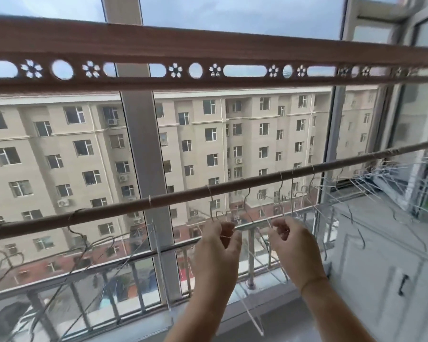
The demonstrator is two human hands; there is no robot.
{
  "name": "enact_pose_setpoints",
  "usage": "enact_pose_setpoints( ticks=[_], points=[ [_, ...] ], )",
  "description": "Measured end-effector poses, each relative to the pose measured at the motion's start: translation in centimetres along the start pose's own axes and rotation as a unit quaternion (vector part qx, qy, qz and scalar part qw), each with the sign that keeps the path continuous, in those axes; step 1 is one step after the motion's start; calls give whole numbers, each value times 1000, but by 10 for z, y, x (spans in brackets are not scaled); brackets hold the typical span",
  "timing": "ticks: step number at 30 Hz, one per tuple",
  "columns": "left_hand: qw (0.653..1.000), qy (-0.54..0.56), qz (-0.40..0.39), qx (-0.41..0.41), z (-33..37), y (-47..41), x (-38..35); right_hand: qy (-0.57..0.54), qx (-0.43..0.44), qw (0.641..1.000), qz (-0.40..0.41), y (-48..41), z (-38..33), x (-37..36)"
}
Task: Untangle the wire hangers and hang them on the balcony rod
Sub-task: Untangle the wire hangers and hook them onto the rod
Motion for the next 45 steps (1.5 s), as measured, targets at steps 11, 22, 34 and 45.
enact_pose_setpoints(
  ticks=[11,22,34,45],
  points=[
    [999,-8,41,29,33,-15,-108,-14,6,999,-47,-73,96,31],
    [995,-54,9,89,36,-29,-192,-56,-33,987,-146,-109,133,31],
    [988,-65,-47,135,16,-50,-221,-13,-39,990,-138,-129,152,24],
    [988,-45,-35,143,12,-51,-223,-19,-65,989,-132,-148,176,41]
  ],
)
Point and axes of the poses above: each hand's wrist, its own y-axis away from the middle knuckle, its own x-axis out of the back of the hand, z = x × y, the point moved 5 cm from there along -y, towards the middle knuckle, and after that the axes turned 2 degrees about z, right-handed, at the moved point
